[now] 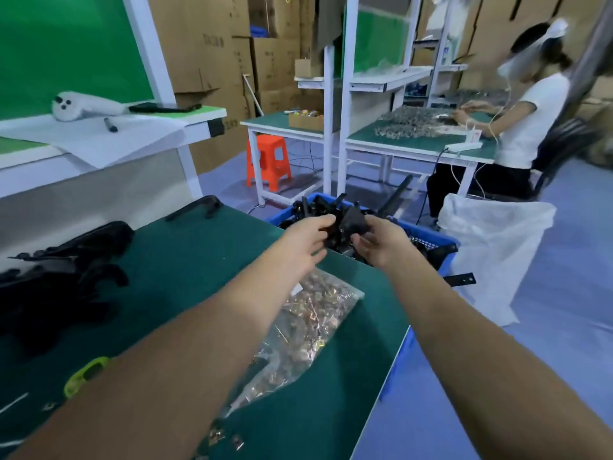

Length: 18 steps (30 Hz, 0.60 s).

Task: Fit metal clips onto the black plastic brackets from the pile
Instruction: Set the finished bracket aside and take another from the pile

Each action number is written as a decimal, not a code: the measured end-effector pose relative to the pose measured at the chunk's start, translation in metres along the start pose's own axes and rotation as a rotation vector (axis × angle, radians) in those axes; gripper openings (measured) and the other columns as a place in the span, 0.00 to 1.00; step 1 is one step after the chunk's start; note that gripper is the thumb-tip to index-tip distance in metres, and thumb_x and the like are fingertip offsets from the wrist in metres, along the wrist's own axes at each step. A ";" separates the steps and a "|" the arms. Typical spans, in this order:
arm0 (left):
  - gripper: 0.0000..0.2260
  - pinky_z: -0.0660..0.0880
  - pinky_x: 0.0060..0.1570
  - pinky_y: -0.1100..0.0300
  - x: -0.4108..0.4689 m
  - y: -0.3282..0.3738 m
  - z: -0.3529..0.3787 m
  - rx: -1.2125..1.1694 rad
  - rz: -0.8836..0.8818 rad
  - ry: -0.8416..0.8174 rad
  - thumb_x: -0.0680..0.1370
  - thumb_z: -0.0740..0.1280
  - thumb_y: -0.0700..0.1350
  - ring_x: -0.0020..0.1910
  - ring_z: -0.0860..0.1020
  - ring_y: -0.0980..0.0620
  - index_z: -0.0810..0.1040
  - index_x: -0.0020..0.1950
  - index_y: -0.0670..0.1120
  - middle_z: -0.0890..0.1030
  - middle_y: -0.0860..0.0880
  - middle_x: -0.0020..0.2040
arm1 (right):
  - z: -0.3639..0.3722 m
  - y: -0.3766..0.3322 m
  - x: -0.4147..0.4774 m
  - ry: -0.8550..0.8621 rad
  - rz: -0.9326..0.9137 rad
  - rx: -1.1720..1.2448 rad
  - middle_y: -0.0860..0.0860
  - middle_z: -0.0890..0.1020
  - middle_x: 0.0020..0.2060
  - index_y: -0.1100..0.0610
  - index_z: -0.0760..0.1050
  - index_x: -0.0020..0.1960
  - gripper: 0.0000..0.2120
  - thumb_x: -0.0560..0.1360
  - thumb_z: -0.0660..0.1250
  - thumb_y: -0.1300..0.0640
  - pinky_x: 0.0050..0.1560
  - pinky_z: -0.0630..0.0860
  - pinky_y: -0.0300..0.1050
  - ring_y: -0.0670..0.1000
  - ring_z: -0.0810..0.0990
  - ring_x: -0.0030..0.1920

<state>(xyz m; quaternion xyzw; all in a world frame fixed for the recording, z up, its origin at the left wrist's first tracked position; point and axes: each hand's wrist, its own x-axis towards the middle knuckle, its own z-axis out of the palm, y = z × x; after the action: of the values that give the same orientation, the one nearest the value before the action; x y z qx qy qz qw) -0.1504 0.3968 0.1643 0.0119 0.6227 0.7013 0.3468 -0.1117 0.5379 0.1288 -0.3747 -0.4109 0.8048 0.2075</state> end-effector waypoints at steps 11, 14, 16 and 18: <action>0.16 0.72 0.36 0.76 -0.051 -0.063 -0.134 0.732 0.562 0.384 0.73 0.72 0.42 0.40 0.81 0.67 0.83 0.39 0.66 0.83 0.71 0.41 | 0.038 0.110 -0.064 -0.252 -0.579 -0.908 0.36 0.84 0.35 0.43 0.82 0.35 0.16 0.70 0.65 0.63 0.38 0.74 0.28 0.36 0.81 0.39; 0.13 0.69 0.35 0.79 -0.073 -0.082 -0.176 0.839 0.506 0.496 0.73 0.70 0.46 0.41 0.78 0.74 0.82 0.39 0.66 0.80 0.75 0.40 | 0.040 0.130 -0.107 -0.369 -0.690 -1.027 0.38 0.84 0.36 0.45 0.80 0.35 0.18 0.70 0.62 0.67 0.42 0.76 0.30 0.37 0.80 0.40; 0.14 0.67 0.35 0.82 -0.086 -0.093 -0.199 0.847 0.482 0.553 0.74 0.71 0.44 0.40 0.77 0.76 0.81 0.38 0.65 0.80 0.73 0.37 | 0.042 0.145 -0.133 -0.486 -0.683 -1.162 0.38 0.83 0.37 0.46 0.81 0.38 0.18 0.71 0.61 0.66 0.40 0.73 0.28 0.36 0.79 0.39; 0.14 0.67 0.36 0.81 -0.100 -0.106 -0.219 0.816 0.463 0.579 0.75 0.73 0.43 0.38 0.77 0.74 0.82 0.39 0.63 0.82 0.68 0.38 | 0.045 0.162 -0.152 -0.603 -0.620 -1.279 0.40 0.84 0.41 0.49 0.84 0.45 0.18 0.72 0.60 0.66 0.41 0.71 0.30 0.37 0.78 0.39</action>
<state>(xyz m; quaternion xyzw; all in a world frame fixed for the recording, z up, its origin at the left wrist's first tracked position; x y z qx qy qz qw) -0.1229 0.1559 0.0636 0.0885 0.8950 0.4357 -0.0347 -0.0545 0.3250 0.0792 -0.0541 -0.9209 0.3833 0.0458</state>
